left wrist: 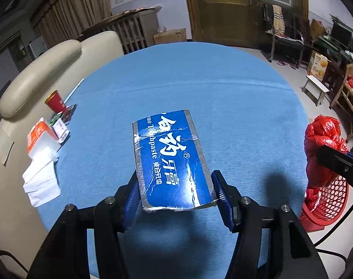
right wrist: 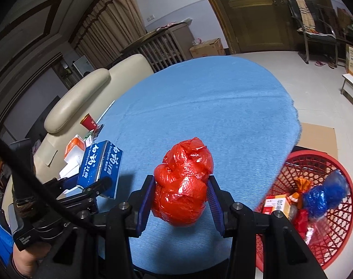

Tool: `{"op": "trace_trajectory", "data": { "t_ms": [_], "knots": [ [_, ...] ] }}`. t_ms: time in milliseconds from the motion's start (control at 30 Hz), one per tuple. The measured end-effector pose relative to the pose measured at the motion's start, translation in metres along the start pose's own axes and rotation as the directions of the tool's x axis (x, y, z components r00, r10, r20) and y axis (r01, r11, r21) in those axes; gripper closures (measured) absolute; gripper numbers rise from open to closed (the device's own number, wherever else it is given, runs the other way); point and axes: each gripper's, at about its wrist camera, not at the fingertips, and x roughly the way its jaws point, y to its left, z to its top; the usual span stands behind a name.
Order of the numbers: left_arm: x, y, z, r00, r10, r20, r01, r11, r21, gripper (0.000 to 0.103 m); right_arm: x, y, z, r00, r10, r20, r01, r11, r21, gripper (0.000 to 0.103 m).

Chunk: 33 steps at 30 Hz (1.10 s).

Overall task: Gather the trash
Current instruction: 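Carry the toothpaste box and red bag over the red basket with both tools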

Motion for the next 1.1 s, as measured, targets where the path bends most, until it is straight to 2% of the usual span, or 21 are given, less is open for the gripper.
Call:
{"op": "trace_trajectory", "data": {
  "t_ms": [267,500,867,1100],
  "knots": [
    [0.005,-0.041,0.007,0.998,-0.063,-0.011,0.064,0.996,0.063,0.042,-0.025,-0.032,-0.003,0.997,-0.06,0.037,0.059,0.998,0.03,0.056],
    [0.009,-0.078,0.014,0.992,-0.126,-0.027,0.129,0.984,0.127,0.042,-0.052,-0.079,-0.008,0.988,-0.144,0.053,0.139,0.986,0.088,0.056],
    [0.012,-0.128,0.023,0.972,-0.226,-0.062,0.234,0.954,0.185,0.042,-0.071,-0.119,-0.018,0.972,-0.232,0.025,0.227,0.965,0.128,0.056],
    [0.012,-0.144,0.024,0.959,-0.273,-0.076,0.283,0.939,0.196,0.042,-0.081,-0.137,-0.022,0.96,-0.28,0.013,0.276,0.951,0.14,0.056]
  ]
}}
